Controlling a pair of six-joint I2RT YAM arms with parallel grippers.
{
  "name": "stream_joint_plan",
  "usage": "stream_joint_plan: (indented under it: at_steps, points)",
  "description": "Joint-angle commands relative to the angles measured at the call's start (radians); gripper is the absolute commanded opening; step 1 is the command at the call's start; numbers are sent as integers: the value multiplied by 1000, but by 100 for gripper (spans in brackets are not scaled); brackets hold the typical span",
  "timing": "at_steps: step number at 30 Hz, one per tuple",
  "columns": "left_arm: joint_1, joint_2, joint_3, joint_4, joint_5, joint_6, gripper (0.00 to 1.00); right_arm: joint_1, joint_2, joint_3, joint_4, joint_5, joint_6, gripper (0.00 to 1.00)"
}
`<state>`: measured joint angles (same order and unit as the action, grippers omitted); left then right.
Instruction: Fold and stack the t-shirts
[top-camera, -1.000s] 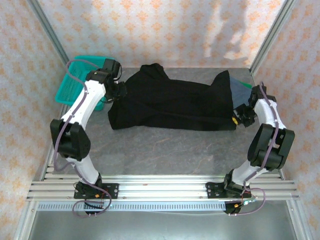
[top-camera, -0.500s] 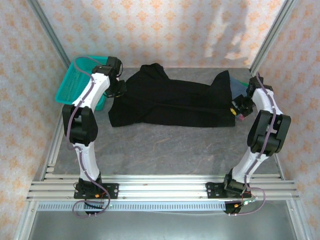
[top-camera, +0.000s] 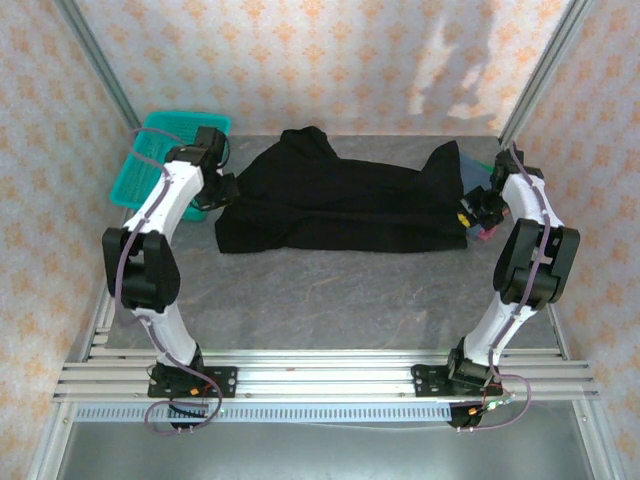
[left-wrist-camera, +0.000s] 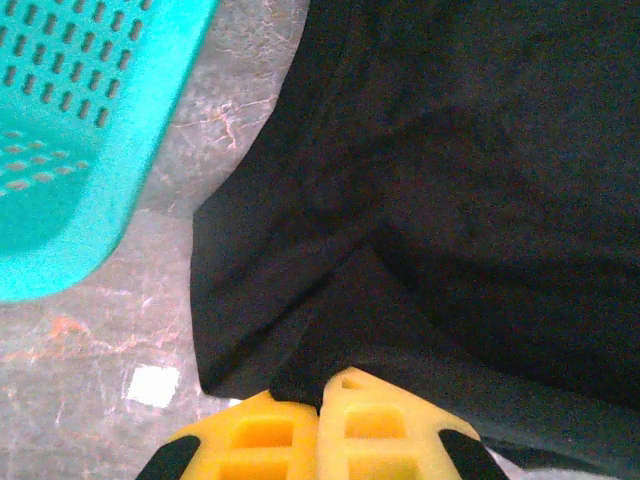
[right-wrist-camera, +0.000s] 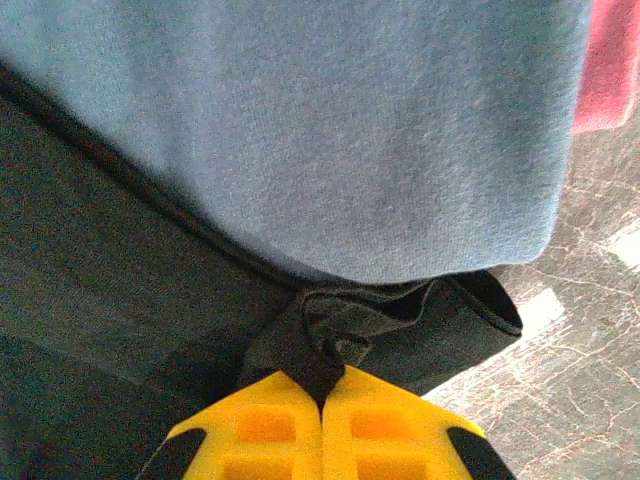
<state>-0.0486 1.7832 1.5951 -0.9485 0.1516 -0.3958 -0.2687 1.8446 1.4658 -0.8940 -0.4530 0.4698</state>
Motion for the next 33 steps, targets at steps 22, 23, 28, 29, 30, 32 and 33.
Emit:
stream_joint_plan:
  at_steps: [22, 23, 28, 29, 30, 32, 33]
  points:
    - [8, -500, -440, -22, -3, -132, 0, -1, -434, -364, -128, 12, -19, 0]
    - [11, -480, -429, -14, -18, -128, 0, 0, -406, -346, -121, 18, -24, 0]
    - [15, -351, -334, 22, -46, -101, 0, 0, -252, -250, -67, 2, -31, 0]
    - [15, -326, -311, 30, -54, -97, 0, 0, -224, -224, -63, 0, -35, 0]
    - [15, -305, -294, 31, -61, -92, 0, 2, -200, -197, -62, 0, -39, 0]
    - [16, -261, -254, 35, -67, -80, 0, 2, -154, -139, -63, 2, -44, 0]
    - [15, -243, -241, 39, -69, -77, 0, 3, -136, -118, -63, 2, -46, 0]
